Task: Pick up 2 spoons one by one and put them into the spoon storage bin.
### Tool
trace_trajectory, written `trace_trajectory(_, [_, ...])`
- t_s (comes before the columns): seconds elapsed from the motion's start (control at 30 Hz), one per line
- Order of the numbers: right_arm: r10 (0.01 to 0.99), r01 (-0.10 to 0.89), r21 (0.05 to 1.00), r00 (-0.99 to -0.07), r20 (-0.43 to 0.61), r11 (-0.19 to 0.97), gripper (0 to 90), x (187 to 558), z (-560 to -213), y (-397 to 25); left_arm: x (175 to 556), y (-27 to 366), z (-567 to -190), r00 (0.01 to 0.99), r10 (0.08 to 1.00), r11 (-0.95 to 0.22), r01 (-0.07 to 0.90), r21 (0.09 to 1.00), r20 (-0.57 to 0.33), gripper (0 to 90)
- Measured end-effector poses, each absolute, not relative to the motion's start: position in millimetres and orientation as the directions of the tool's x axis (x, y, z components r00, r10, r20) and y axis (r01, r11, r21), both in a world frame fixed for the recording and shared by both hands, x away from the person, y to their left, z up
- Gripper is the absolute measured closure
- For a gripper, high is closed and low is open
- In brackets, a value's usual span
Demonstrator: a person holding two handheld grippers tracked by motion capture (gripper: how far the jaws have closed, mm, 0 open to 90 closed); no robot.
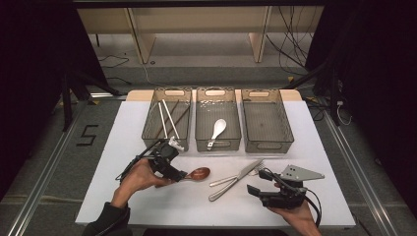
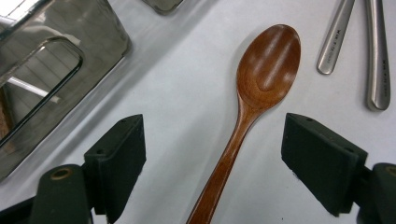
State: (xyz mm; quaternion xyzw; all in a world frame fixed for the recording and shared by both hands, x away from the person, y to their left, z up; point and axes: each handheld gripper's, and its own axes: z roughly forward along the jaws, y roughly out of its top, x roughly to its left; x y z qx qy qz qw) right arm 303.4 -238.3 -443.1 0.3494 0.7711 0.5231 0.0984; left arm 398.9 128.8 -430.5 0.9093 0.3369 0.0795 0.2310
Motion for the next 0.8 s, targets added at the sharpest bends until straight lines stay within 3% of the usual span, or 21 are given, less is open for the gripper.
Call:
trace_trajectory(0.37, [0.642,0.436,0.875,-0.736,0.213,0.211,29.6,303.4,-443.1,-237.5,397.1,123.6,-442.3,0.800,0.599,-0.743,0.542,0.393,0.028,25.0])
trace_trajectory(0.8, [0.641,0.435,0.875,-0.738,0.211,0.213,29.7,303.4,-443.3,-237.5,395.9,118.8,-453.3,0.848,0.529,-0.807,0.489,0.332,0.038,37.2])
